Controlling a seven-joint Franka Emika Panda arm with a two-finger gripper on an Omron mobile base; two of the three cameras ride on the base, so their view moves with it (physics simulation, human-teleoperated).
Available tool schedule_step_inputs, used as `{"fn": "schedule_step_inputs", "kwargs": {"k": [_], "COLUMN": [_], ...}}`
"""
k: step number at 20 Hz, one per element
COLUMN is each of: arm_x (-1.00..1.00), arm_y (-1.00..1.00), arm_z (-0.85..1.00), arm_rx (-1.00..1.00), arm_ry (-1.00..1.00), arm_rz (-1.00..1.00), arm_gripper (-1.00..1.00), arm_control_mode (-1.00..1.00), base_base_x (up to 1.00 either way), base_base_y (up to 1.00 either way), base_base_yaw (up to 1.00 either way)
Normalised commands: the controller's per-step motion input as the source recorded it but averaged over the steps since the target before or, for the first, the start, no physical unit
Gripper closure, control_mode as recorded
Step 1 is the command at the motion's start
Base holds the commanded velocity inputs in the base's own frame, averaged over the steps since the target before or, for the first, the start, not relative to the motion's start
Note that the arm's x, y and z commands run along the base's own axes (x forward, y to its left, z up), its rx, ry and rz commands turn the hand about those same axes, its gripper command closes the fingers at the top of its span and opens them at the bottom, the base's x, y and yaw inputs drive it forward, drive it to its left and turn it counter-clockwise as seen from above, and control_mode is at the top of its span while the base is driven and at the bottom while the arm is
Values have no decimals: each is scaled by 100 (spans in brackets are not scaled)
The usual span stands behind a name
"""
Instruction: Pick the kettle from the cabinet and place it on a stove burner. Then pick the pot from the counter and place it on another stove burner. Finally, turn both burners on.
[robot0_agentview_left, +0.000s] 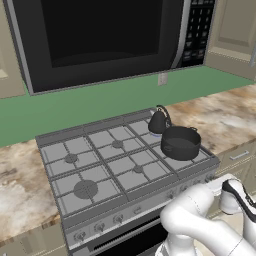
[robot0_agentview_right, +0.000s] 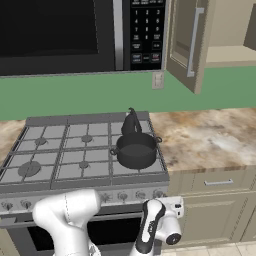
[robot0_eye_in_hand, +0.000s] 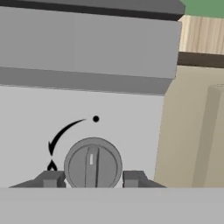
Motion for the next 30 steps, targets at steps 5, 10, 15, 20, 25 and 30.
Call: {"fn": "schedule_step_inputs", "kwargs": {"k": [5,10,15,20,25,30], "arm_x": [0,0,0,0,0,0], "arm_y": [0,0,0,0,0,0], "arm_z": [0,1,1,3,2,7], "arm_rx": [-11,-20,-24,-21,-16,-14], "arm_ry": [0,0,0,0,0,0], "arm_rz": [0,0,0,3,3,5], "arm_gripper": [100,100,100,100,100,100], "arm_control_mode": [-100,-100,-100,-100,-100,-100], "base_base_x": [0,0,0,0,0,0], "base_base_y": [0,0,0,0,0,0], "base_base_yaw": [0,0,0,0,0,0]}}
